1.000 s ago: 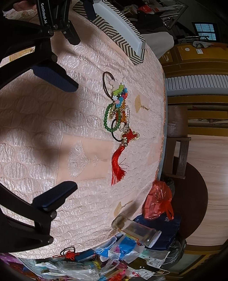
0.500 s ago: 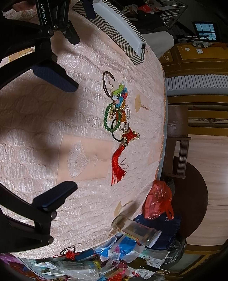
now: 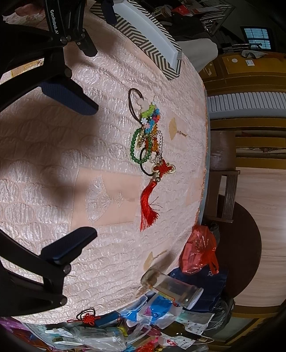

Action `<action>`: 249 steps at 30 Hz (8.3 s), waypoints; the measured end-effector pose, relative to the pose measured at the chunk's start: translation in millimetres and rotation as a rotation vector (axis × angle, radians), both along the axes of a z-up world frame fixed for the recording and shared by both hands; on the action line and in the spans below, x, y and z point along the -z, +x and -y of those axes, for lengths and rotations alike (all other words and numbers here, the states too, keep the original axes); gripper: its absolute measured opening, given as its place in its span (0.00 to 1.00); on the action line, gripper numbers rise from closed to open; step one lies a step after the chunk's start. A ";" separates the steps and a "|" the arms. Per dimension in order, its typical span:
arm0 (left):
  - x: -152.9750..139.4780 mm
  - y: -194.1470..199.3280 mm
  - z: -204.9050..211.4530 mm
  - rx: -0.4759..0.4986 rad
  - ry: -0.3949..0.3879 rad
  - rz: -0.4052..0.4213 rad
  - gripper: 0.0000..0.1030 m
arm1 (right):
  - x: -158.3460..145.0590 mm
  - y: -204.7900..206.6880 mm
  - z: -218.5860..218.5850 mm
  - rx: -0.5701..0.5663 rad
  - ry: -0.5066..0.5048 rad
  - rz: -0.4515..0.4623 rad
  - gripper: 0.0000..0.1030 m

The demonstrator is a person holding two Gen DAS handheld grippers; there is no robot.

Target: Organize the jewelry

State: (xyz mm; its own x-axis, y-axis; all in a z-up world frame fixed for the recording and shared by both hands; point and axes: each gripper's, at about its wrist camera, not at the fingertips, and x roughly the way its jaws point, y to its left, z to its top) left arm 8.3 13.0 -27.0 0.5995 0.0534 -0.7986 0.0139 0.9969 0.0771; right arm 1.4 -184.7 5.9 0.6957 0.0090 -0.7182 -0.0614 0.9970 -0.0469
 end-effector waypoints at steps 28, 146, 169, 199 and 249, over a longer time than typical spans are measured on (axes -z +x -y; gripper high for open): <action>-1.0 1.2 4.1 0.004 0.003 -0.012 0.78 | 0.7 0.0 -1.3 0.000 0.000 -0.001 1.00; 34.8 116.1 36.0 0.413 -0.163 -0.040 0.46 | 8.8 56.9 65.2 -0.044 0.315 -0.066 0.11; -23.3 64.8 -24.5 0.295 -0.230 0.110 0.07 | 0.8 60.9 57.5 -0.039 0.312 -0.031 0.11; -56.1 25.4 -94.0 0.050 -0.170 0.179 0.07 | -23.3 40.1 0.0 -0.147 0.347 0.056 0.11; -4.6 22.7 -275.4 -0.273 -0.128 0.064 0.07 | -51.3 139.6 -318.5 -0.548 0.438 -0.064 0.11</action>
